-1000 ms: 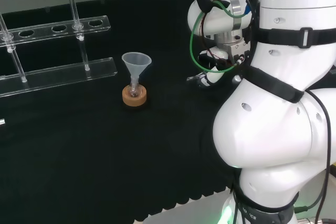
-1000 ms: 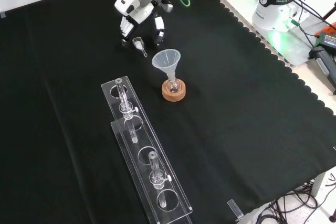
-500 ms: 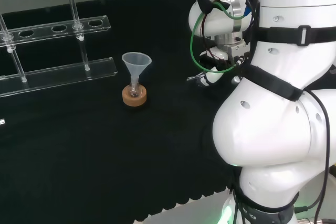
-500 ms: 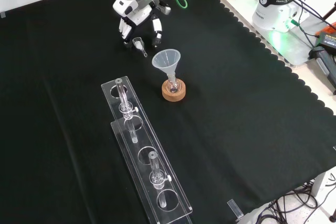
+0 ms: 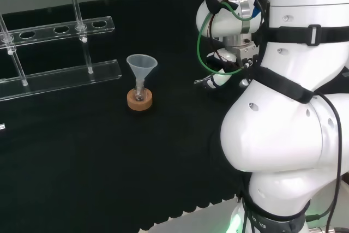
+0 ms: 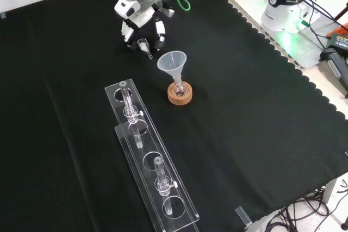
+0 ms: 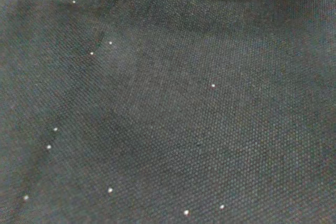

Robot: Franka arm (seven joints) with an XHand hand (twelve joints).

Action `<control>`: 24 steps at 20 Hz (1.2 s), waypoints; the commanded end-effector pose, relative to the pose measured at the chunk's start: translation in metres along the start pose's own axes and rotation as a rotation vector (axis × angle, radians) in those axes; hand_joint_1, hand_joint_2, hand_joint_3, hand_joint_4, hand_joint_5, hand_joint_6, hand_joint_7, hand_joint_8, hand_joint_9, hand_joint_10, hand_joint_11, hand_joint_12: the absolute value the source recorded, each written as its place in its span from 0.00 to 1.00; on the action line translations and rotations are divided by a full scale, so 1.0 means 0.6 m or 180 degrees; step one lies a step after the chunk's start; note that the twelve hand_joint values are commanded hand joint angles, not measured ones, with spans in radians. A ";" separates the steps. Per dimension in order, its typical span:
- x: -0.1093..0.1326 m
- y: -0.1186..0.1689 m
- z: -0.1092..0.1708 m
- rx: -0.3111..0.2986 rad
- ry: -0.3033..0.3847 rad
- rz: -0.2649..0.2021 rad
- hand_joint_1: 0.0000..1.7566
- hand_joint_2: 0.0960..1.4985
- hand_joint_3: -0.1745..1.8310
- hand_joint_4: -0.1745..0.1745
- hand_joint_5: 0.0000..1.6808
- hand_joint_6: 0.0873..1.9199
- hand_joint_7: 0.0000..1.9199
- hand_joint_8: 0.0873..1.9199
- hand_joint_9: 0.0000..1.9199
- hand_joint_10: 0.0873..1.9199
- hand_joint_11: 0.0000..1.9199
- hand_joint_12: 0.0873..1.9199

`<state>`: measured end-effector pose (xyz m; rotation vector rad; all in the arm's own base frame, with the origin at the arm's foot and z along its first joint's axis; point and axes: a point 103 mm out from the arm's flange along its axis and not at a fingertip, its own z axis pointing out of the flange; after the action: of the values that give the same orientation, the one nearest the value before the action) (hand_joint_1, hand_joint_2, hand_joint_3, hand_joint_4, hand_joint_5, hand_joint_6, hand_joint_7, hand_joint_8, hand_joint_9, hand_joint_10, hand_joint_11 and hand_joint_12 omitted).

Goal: Pick up the weighing funnel.

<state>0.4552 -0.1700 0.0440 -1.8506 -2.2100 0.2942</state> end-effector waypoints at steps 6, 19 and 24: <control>-0.004 0.004 0.018 -0.0097 0.0101 -0.0058 0.36 0.32 0.37 0.06 0.29 0.85 0.42 0.62 0.54 0.40 0.52 0.54; 0.007 0.000 0.004 -0.0574 -0.0065 -0.0123 0.49 0.39 0.35 0.00 0.55 0.82 0.67 0.69 0.90 0.42 0.95 0.29; 0.012 0.000 -0.005 -0.0651 -0.0141 -0.0132 0.53 0.39 0.35 0.00 0.62 0.78 0.72 0.67 0.94 0.44 0.99 0.29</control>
<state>0.4537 -0.1665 0.0410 -1.9044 -2.3548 0.1155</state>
